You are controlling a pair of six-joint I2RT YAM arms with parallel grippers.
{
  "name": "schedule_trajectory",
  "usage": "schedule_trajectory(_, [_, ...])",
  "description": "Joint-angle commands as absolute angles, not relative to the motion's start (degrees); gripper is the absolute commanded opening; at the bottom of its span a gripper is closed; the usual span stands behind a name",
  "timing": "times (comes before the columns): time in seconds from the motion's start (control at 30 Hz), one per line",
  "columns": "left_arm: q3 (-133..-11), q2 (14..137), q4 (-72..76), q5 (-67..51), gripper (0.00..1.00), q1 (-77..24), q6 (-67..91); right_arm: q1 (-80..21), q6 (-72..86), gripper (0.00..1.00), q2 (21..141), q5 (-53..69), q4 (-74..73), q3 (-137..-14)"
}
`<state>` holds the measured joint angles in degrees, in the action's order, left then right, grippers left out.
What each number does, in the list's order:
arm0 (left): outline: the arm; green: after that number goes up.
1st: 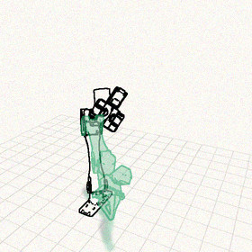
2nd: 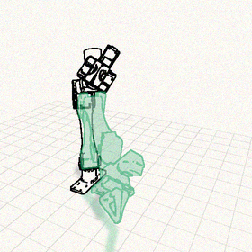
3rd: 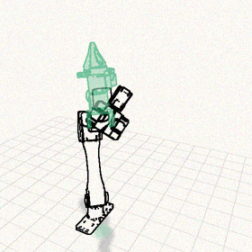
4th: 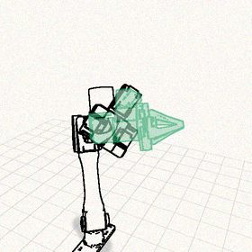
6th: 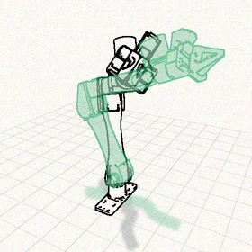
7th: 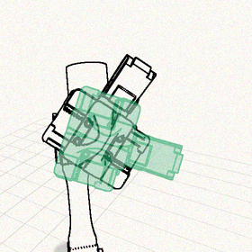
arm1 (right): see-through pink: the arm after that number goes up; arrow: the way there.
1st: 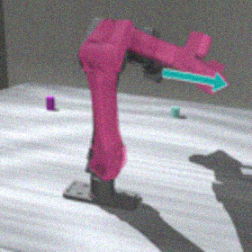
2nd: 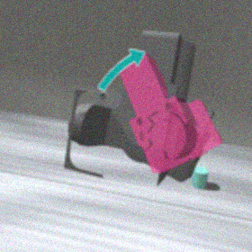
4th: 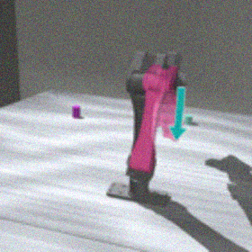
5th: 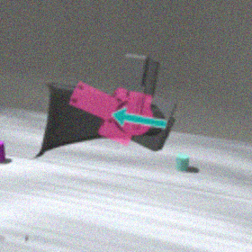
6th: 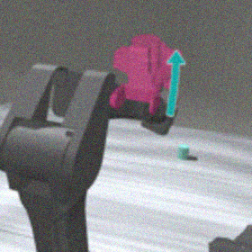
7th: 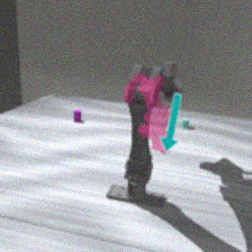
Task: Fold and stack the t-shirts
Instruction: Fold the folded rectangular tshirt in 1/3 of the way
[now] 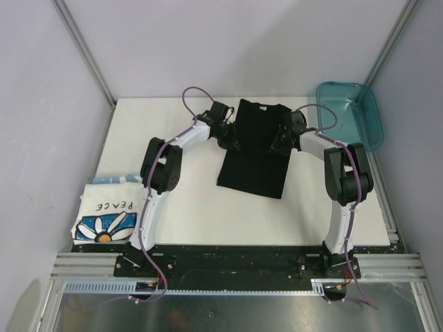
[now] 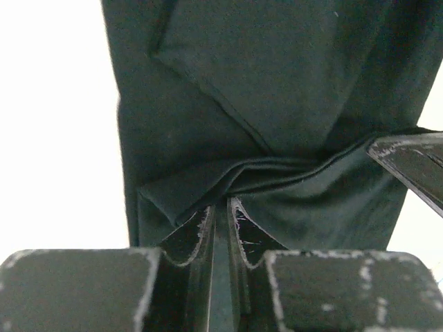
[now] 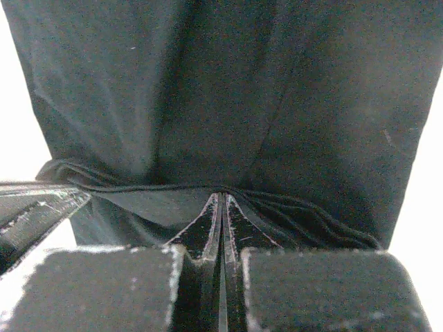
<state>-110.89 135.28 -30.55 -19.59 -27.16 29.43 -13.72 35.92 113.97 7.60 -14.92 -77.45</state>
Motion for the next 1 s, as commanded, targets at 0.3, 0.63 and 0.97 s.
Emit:
schedule_trajectory(0.3, [-120.14, 139.24, -29.82, -10.92, 0.22, -24.59, 29.12, -11.90, 33.37, 0.01, 116.81, 4.72, -17.82, -81.99])
schedule_trajectory(0.63, [-116.63, 135.73, -29.81, -10.97, 0.32, -23.16, 26.83, -11.00, 32.62, 0.04, 115.49, 3.59, -21.98, -84.55])
schedule_trajectory(0.97, [-97.49, 117.65, -29.65, -13.33, 0.43, -22.18, 27.09, -15.55, 33.64, 0.08, 104.43, 0.80, -28.64, -81.91])
